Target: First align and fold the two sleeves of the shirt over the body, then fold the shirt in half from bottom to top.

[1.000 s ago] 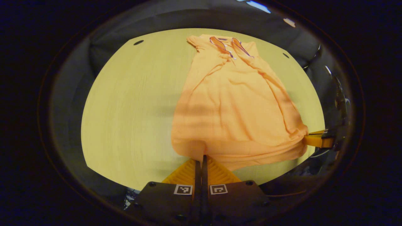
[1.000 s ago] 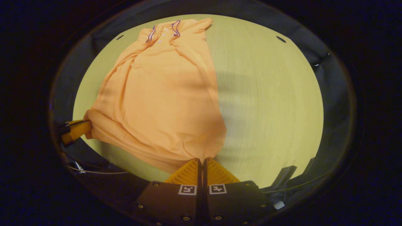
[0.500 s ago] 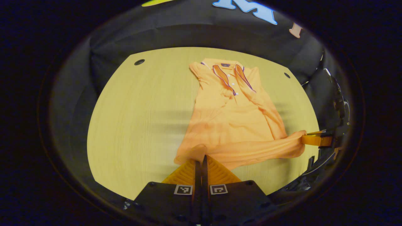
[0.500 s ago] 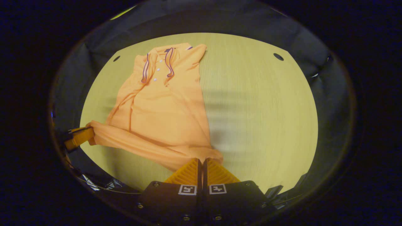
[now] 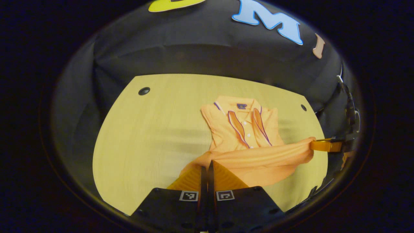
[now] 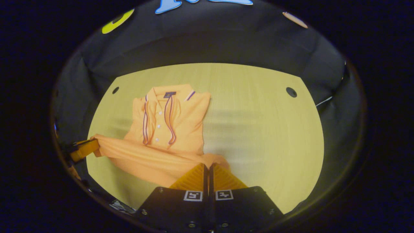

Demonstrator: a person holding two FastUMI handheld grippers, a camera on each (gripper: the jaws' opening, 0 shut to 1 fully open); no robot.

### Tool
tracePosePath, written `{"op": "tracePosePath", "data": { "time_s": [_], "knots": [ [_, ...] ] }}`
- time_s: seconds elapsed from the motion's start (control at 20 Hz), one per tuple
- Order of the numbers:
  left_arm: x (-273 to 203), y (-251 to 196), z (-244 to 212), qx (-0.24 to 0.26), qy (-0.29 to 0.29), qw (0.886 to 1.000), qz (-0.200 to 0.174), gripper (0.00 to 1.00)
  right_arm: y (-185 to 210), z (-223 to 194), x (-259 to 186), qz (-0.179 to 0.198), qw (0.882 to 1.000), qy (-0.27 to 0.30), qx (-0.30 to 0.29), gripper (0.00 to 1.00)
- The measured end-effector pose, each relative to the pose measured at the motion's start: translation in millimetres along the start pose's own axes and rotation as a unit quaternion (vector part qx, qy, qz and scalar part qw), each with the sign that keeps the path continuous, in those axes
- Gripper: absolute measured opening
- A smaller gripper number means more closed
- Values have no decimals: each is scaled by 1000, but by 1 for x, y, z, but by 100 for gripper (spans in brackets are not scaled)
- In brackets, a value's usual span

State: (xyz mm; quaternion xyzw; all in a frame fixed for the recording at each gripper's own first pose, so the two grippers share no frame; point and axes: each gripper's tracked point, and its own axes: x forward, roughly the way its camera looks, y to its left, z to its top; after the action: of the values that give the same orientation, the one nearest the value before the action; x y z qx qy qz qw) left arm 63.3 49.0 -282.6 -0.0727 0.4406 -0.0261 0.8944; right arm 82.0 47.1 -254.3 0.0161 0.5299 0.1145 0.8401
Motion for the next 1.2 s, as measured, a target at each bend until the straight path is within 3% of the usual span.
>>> {"op": "tracePosePath", "data": {
  "time_s": [0.35, 0.65, 1.2],
  "knots": [
    [54, 5, 81, 14, -42, 999, 2, 6, -2, 88, 40, 5, 999, -45, 25, 0],
    [110, 9, 131, 7, -73, 997, 3, 6, -7, 138, 90, 7, 995, -83, 63, 0],
    [198, 22, 135, 5, -83, 996, 10, 6, -15, 152, 169, 4, 994, -93, 65, 0]
  ]
}}
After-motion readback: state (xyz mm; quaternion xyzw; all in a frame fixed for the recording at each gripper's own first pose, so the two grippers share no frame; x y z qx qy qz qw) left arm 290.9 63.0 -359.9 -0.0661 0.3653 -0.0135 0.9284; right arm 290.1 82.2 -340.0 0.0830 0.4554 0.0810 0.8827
